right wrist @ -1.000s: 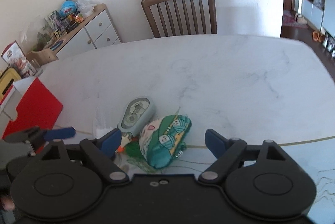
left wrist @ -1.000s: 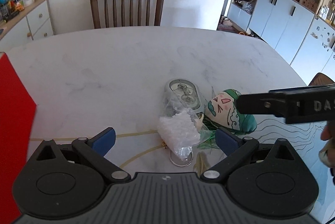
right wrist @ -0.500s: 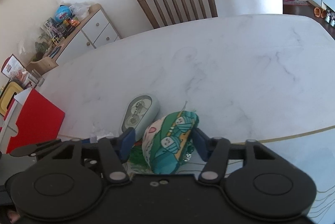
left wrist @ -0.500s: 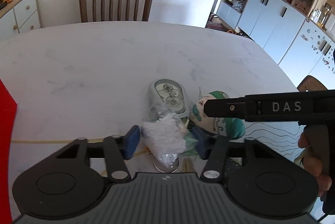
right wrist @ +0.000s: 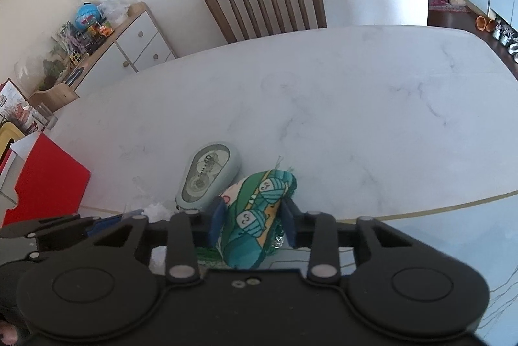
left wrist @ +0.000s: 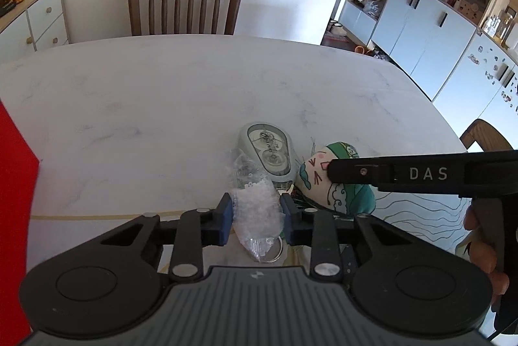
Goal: Organize objects
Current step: 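Grasp the clear plastic bag with left tool while right tool grasps the green-and-white pouch, then lift the clear bag with left tool while right tool lifts the pouch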
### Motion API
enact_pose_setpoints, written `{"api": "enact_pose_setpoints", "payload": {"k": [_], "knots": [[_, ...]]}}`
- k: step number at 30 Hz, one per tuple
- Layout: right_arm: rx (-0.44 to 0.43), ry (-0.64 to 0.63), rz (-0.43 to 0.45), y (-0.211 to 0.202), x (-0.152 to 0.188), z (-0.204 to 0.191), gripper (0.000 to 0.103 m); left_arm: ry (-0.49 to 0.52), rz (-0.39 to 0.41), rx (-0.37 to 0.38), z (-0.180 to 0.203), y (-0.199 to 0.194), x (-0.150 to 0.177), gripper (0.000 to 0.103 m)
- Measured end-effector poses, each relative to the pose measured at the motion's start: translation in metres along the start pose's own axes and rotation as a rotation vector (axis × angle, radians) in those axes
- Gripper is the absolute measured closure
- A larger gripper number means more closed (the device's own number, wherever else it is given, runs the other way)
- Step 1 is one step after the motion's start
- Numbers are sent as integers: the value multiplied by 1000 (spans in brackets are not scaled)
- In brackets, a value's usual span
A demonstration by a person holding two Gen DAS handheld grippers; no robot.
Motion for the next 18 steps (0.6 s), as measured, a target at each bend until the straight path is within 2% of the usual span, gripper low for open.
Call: {"api": "enact_pose_setpoints", "payload": {"k": [3,4,5,6,7,12,18], "knots": [[5,-12,10,-6,-1,-3,78,-15,1,-2,-3,-6,0,77],[1,-9,19,-10,-1,-3,87,-23,2,2,-4,-9,-1,77],[-7,-4,27,-14,-2,-3,90,-31,2,9,-6,-12,-1,77],[-9,1,38,-18,-3,-3,97,-37,1,20,-6,-16,-1,79],[-8,-4,44,-22,-3,-5,99,-38,3,28,-7,-20,-1,79],[-4,-68,46,-30,-2,-14,99,-20,20,31,-9,-34,1,79],[4,-16,17,-22,-3,0,95,-33,25,24,-15,-43,4,79]]}}
Point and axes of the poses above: each gripper's, at about its wrist camera, not at the fingertips, and y roughly the way its jaws point, z to its right, x to its underside, the point moved 7 cm from there along y, roughly the way its jaws point, and after that the axes turned 15 degrees about -y, right-handed, at the moved point
